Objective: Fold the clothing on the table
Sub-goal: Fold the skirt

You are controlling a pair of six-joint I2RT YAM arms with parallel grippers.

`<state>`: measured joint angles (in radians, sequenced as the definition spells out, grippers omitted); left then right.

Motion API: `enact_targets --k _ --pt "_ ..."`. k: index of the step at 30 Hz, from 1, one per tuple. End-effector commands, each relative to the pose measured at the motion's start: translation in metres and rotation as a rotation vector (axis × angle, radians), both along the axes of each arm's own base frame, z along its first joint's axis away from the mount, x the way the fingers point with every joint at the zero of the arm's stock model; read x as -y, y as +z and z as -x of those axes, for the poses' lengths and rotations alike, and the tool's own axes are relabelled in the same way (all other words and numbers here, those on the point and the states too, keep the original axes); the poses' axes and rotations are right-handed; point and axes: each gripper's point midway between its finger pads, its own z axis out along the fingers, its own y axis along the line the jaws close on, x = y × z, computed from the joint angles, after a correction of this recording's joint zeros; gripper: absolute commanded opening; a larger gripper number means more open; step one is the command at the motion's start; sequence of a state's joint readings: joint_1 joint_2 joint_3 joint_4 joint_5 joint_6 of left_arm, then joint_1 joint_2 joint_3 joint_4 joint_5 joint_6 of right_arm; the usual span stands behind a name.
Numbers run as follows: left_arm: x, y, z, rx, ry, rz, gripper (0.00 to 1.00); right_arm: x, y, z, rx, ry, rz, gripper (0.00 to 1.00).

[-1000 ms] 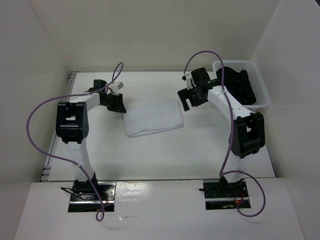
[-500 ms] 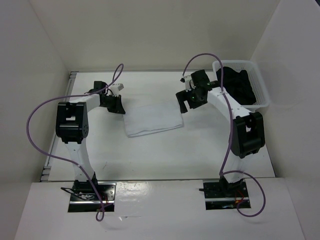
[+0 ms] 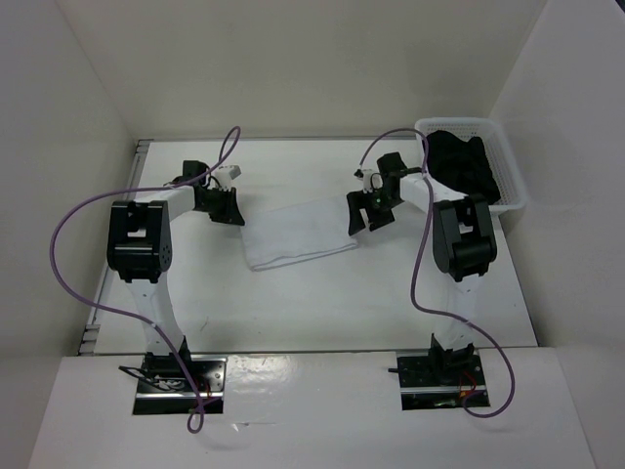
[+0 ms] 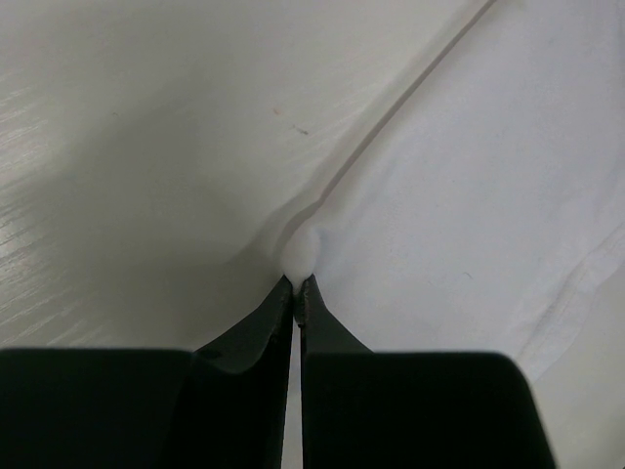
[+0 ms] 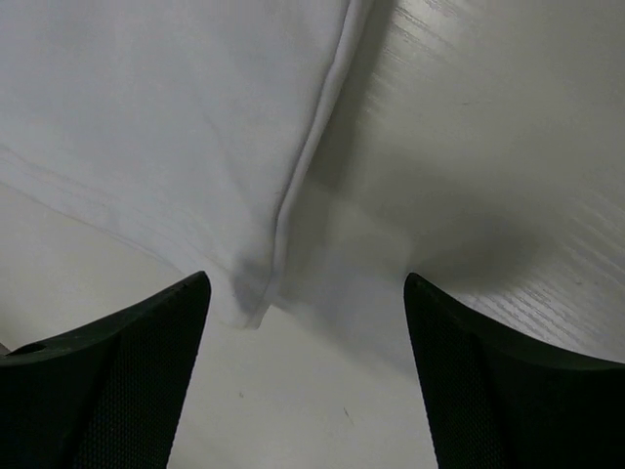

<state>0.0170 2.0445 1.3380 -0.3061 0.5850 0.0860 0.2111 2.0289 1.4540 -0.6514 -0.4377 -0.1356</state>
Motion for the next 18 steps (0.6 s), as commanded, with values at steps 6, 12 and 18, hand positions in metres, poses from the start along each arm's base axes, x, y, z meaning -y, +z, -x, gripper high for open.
enact_targets --k 6,12,18 --pt "-0.003 -0.012 0.027 -0.096 0.001 -0.032 0.06 -0.009 0.008 -0.041 0.085 0.01 -0.102 0.78" --pt "-0.003 -0.012 0.027 -0.09 -0.005 -0.035 0.06 -0.015 -0.002 -0.048 0.062 0.02 -0.125 0.72" --pt "-0.003 -0.012 0.027 -0.09 -0.005 -0.035 0.06 -0.018 -0.01 -0.054 0.045 0.034 -0.138 0.63"
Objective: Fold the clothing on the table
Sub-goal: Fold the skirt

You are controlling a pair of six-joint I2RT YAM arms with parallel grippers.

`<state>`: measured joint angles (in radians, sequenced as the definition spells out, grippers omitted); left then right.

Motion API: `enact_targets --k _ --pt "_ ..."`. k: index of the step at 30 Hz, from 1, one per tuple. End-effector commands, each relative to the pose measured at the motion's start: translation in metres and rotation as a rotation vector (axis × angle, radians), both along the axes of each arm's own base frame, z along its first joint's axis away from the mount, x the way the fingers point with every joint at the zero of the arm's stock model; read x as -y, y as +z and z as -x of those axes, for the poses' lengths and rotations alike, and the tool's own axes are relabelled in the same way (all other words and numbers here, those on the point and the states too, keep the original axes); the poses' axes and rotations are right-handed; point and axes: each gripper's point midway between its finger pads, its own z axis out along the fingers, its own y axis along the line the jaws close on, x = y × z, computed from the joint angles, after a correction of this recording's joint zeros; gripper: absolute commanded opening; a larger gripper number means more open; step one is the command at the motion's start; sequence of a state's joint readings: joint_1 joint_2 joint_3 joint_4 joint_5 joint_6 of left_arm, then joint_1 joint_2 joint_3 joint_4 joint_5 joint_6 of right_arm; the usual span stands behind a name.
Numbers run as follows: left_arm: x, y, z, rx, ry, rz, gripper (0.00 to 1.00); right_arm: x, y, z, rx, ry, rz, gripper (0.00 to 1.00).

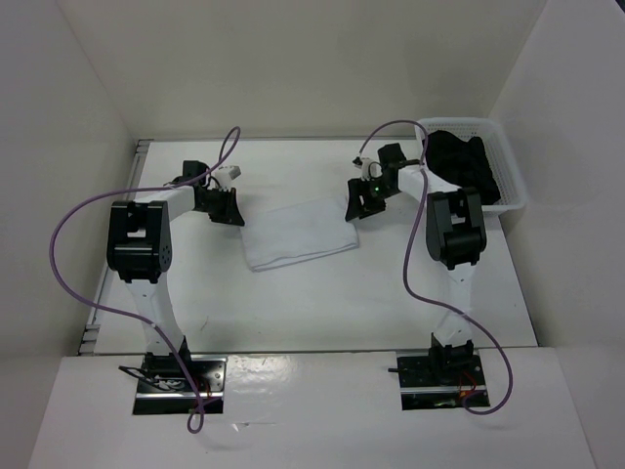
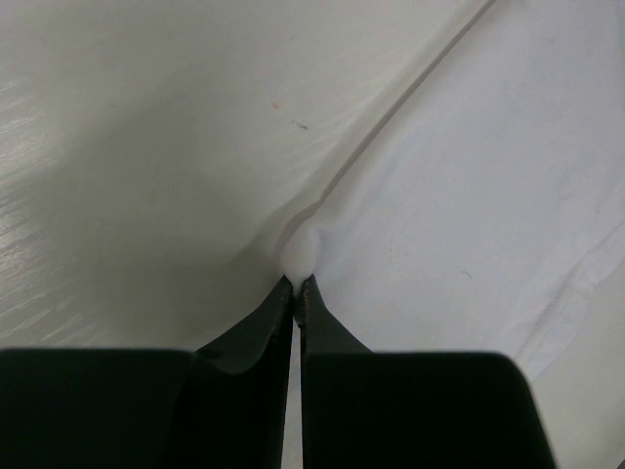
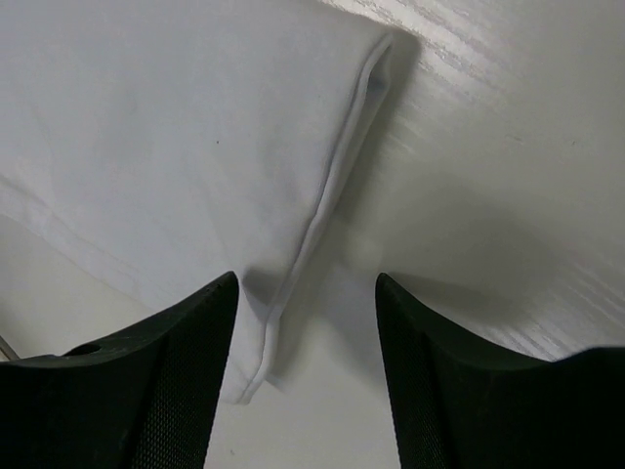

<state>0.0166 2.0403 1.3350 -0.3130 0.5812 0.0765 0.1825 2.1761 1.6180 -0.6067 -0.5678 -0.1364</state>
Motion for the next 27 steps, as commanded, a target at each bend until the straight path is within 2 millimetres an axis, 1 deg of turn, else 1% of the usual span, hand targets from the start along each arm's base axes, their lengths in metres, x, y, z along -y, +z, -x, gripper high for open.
enact_targets --k 1,4,7,8,9,10,13,15,16,17,19,20,22,23,27 --pt "-0.003 -0.012 0.024 -0.079 -0.014 -0.035 0.06 -0.001 -0.011 -0.008 -0.001 0.014 -0.006 0.63" --pt "-0.003 -0.013 0.026 -0.089 -0.014 -0.035 0.06 0.0 -0.021 -0.005 -0.024 0.021 0.001 0.6" --pt "-0.001 -0.012 0.027 -0.088 -0.019 -0.025 0.06 0.0 -0.021 -0.005 -0.025 0.021 0.001 0.58" --pt "-0.001 -0.012 0.027 -0.088 -0.019 -0.025 0.06 0.0 -0.026 -0.004 -0.035 0.021 0.003 0.56" --pt "-0.001 -0.012 0.027 -0.088 -0.019 -0.025 0.06 0.0 -0.026 -0.003 -0.035 0.021 0.003 0.55" --pt "0.0 -0.011 0.027 -0.088 -0.022 -0.017 0.06 0.0 -0.03 -0.002 -0.044 0.021 0.004 0.51" --pt "0.0 -0.011 0.027 -0.088 -0.022 -0.017 0.06 0.0 -0.032 -0.004 -0.046 0.021 0.005 0.46" --pt "0.0 -0.011 0.029 -0.097 -0.022 -0.017 0.06 0.0 -0.032 -0.004 -0.046 0.021 0.005 0.44" --pt "0.0 -0.011 0.029 -0.097 -0.022 -0.017 0.06 0.0 -0.037 -0.003 -0.056 0.021 0.007 0.44" --pt "0.0 -0.011 0.029 -0.097 -0.022 -0.017 0.06 0.0 -0.037 -0.003 -0.056 0.021 0.007 0.43" --pt "0.0 -0.011 0.029 -0.097 -0.022 -0.017 0.06 0.0 -0.037 -0.003 -0.056 0.021 0.007 0.43" --pt "0.0 -0.011 0.029 -0.097 -0.022 -0.017 0.06 0.0 -0.041 -0.002 -0.065 0.021 0.008 0.43" --pt "0.0 -0.011 0.029 -0.097 -0.022 -0.017 0.06 0.0 -0.041 -0.002 -0.065 0.021 0.008 0.43" --pt "0.0 -0.011 0.029 -0.097 -0.022 -0.017 0.06 0.0 -0.045 -0.001 -0.074 0.021 0.01 0.43" --pt "0.001 -0.011 0.029 -0.097 -0.026 -0.009 0.06 0.0 -0.045 -0.001 -0.074 0.021 0.01 0.42"
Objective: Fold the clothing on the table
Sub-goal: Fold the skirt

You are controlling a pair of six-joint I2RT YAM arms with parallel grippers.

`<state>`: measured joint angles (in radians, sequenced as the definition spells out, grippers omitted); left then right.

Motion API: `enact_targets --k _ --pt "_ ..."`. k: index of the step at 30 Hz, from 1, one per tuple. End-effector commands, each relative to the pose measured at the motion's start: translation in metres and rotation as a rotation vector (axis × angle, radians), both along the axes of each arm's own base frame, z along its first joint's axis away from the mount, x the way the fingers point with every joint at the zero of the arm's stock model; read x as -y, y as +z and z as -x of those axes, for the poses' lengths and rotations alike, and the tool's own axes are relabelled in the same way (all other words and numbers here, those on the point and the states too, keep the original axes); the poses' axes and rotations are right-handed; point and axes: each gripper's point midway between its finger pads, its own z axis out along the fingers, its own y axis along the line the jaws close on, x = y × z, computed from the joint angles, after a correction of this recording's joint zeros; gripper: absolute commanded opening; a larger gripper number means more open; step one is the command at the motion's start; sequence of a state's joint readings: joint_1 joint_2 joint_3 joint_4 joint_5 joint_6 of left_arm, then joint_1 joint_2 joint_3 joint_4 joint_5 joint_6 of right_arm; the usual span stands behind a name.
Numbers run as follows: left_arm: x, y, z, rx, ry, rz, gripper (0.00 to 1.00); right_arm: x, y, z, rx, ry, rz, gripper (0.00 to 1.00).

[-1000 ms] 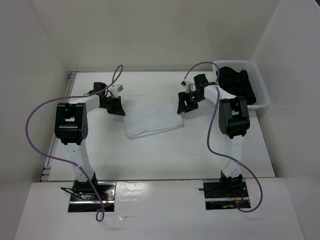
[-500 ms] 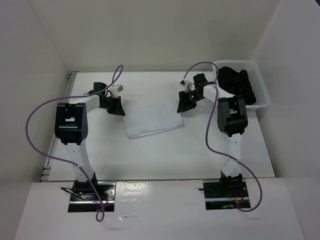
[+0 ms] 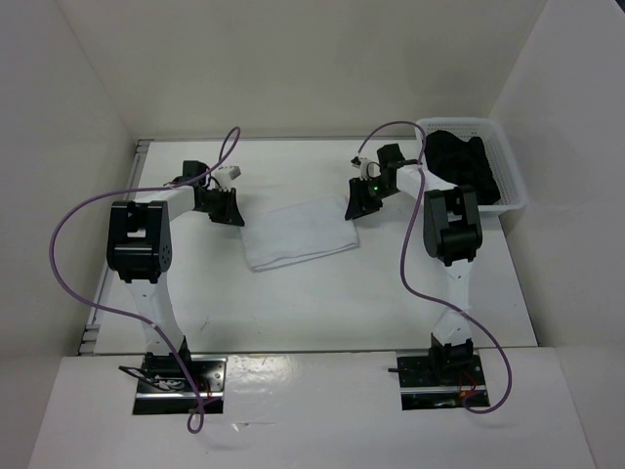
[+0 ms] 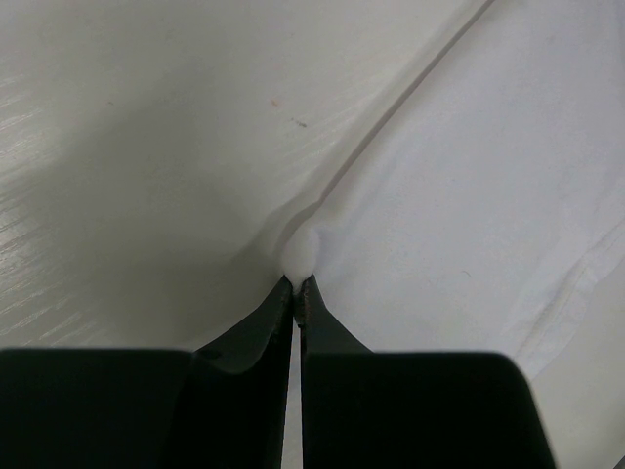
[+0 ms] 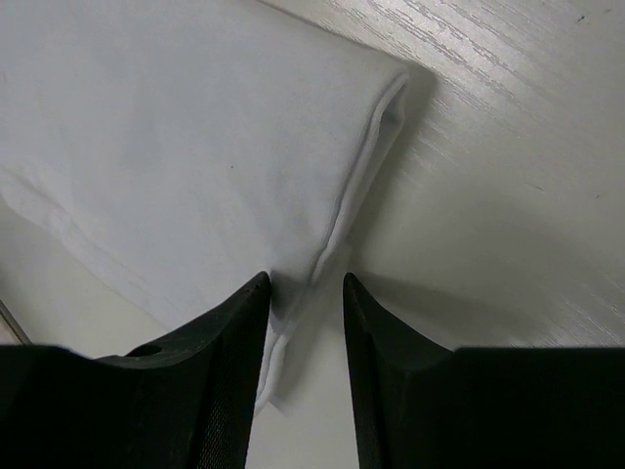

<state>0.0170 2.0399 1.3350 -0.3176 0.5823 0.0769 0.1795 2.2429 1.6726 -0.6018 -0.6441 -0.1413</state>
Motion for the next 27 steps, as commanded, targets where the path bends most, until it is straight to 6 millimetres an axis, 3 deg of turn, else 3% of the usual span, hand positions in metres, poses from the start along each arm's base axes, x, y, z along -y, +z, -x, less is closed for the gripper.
enact_targets --k 1,27 --pt "0.001 -0.011 0.029 -0.093 -0.026 -0.009 0.06 0.011 -0.038 0.007 -0.057 -0.007 0.077 0.42" --pt "0.004 -0.009 0.031 -0.096 -0.04 0.004 0.06 0.007 -0.05 0.013 -0.087 0.006 0.074 0.38"
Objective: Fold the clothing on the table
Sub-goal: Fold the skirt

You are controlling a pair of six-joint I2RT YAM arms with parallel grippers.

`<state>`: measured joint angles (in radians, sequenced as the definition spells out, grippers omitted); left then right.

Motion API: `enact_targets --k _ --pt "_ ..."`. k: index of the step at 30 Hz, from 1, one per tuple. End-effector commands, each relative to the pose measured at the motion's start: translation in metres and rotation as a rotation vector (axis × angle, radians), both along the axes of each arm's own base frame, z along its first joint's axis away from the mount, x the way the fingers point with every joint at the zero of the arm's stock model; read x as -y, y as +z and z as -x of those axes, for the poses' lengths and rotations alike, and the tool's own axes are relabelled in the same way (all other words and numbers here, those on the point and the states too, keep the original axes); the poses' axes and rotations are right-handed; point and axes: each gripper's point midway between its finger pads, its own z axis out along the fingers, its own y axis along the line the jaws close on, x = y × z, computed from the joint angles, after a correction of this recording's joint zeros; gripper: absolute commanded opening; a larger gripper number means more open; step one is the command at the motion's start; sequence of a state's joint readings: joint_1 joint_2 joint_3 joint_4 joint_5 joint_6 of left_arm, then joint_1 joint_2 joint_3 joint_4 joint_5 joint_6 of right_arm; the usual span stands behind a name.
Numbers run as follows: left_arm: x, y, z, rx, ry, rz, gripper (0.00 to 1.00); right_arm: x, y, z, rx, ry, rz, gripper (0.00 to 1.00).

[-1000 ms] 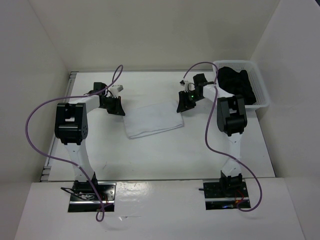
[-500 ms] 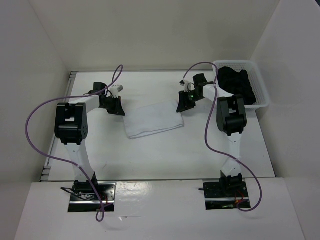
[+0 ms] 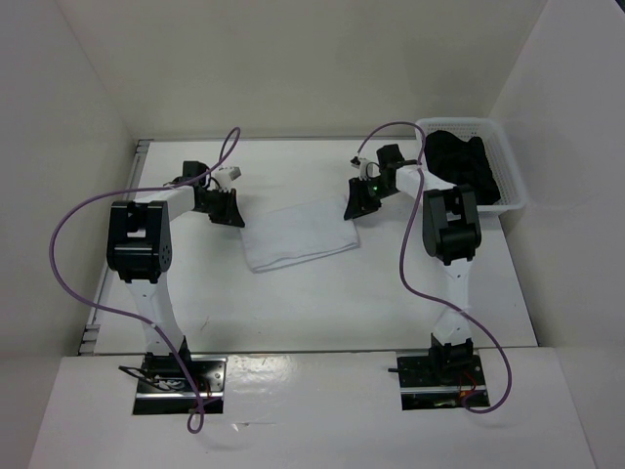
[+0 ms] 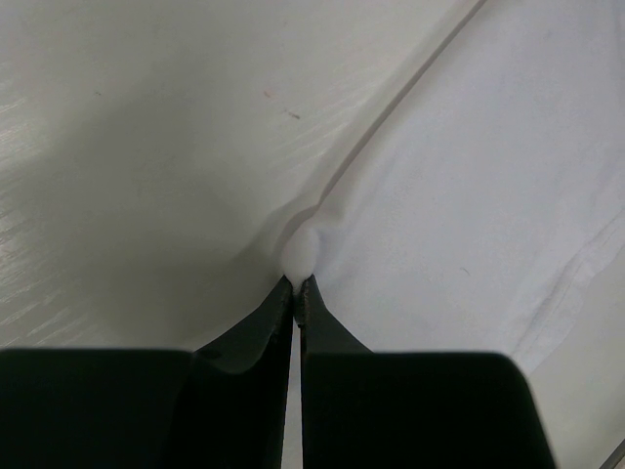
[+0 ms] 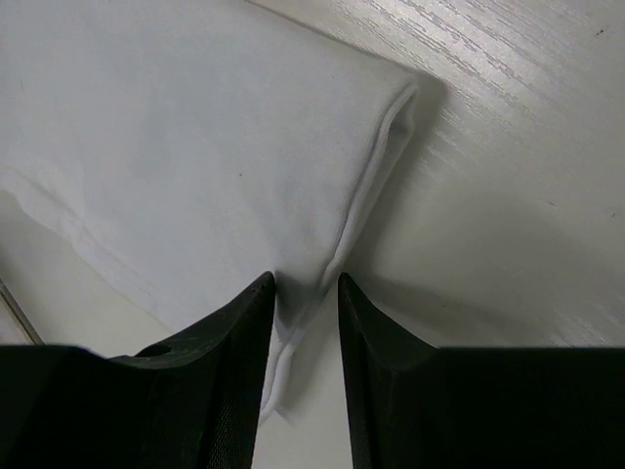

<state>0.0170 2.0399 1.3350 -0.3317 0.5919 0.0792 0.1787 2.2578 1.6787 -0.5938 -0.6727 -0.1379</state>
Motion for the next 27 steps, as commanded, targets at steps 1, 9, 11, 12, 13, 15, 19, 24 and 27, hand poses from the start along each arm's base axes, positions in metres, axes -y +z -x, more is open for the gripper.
enact_targets --k 1,9,11,12,13,15,19,24,27 --pt "0.0023 -0.0093 0.0276 -0.084 -0.035 -0.003 0.06 0.0108 -0.0481 0.0129 -0.079 -0.001 0.101 0.38" --pt "0.002 -0.0099 0.0295 -0.087 -0.041 -0.006 0.06 0.0072 -0.054 0.0162 -0.096 0.009 0.105 0.37" --pt "0.002 -0.0099 0.0295 -0.087 -0.041 -0.006 0.06 0.0075 -0.0542 0.016 -0.09 0.016 0.106 0.36" --pt "0.002 -0.0099 0.0295 -0.087 -0.041 -0.006 0.06 0.0075 -0.0542 0.016 -0.09 0.016 0.106 0.35" --pt "0.002 -0.0099 0.0295 -0.087 -0.041 -0.006 0.06 0.0075 -0.0542 0.016 -0.09 0.016 0.106 0.35" --pt "0.0033 -0.0066 0.0267 -0.078 -0.045 0.002 0.06 0.0075 -0.0542 0.016 -0.09 0.016 0.106 0.33" --pt "0.0034 -0.0066 0.0267 -0.078 -0.045 0.002 0.06 0.0075 -0.0542 0.016 -0.09 0.016 0.106 0.26" --pt "0.0034 -0.0101 0.0276 -0.087 -0.045 0.002 0.06 0.009 -0.0552 0.0155 -0.089 0.013 0.116 0.17" --pt "0.0034 -0.0101 0.0276 -0.087 -0.045 0.002 0.06 0.0084 -0.0572 0.0159 -0.084 0.015 0.138 0.13"
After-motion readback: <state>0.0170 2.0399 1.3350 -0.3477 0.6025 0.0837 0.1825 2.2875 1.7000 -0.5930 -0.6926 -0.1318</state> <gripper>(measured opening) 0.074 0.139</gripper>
